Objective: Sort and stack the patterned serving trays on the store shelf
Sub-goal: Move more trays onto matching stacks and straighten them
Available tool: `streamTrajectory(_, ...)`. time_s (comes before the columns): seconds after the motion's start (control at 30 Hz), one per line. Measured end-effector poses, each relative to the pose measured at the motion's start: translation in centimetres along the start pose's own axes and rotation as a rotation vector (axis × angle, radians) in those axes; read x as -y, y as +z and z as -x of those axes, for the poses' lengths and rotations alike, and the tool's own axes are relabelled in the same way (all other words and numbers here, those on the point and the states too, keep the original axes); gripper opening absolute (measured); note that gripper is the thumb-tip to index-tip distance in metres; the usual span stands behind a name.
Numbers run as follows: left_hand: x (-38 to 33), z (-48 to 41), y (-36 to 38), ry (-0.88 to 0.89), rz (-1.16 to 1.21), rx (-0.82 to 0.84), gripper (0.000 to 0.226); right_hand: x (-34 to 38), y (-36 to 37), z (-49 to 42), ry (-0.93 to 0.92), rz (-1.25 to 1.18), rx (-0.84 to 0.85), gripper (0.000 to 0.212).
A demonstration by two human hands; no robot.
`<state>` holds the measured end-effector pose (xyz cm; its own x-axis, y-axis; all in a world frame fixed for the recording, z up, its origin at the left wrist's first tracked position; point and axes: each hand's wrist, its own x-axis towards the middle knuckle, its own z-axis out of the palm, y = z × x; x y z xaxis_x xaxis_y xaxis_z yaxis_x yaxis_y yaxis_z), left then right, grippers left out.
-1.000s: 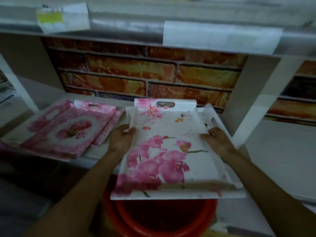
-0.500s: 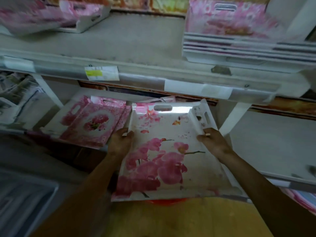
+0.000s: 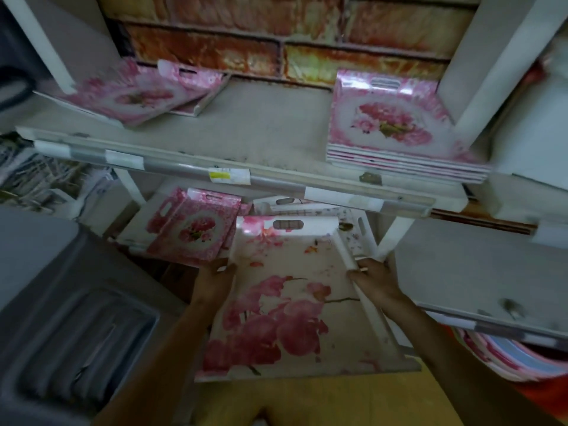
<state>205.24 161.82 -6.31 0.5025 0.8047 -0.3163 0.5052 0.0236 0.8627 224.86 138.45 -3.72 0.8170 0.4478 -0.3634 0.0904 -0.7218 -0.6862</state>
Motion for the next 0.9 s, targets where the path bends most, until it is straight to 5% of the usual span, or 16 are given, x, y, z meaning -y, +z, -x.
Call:
streamTrajectory(0.2,-0.8,5.4,-2.8,0.021,0.052,-0.048,0.035,0.7,-0.7,3.7,-0.089,0.034,0.042,0.022)
streamTrajectory(0.3,-0.3,8.6,-3.7,0.029,0.073,-0.091,0.008,0.4,-0.6,5.6,-0.106,0.032,0.055,0.027)
streamTrajectory(0.9,-2.1,18.2,-6.6,0.196,0.218,-0.216,0.017,0.7,-3.0,12.2,-0.29,-0.086,0.024,0.017)
